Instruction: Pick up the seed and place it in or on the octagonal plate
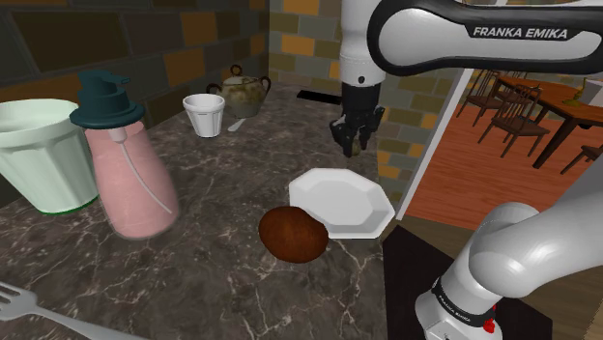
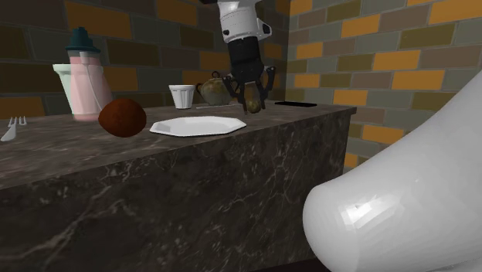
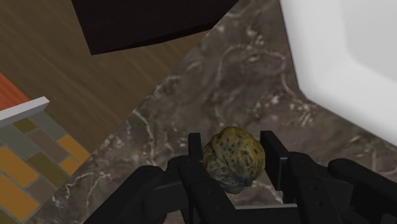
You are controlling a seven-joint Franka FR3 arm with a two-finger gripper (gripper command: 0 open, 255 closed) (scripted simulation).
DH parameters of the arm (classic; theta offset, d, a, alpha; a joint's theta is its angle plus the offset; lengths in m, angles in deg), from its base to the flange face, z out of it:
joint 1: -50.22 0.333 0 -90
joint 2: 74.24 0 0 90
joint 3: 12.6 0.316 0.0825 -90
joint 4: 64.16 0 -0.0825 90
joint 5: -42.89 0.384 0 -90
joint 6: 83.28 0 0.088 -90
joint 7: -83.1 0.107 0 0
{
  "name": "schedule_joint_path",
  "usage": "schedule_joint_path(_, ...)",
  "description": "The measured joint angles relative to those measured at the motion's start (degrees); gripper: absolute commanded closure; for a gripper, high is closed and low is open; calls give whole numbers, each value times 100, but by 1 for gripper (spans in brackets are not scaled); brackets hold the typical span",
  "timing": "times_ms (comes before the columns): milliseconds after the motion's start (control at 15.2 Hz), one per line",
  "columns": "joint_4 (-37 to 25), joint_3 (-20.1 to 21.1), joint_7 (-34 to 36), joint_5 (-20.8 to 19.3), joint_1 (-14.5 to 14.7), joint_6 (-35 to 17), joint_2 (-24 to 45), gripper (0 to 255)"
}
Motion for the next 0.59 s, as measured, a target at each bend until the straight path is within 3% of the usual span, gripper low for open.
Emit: schedule_joint_path(594,-825,-27,-65,-65,-53,647,177,255)
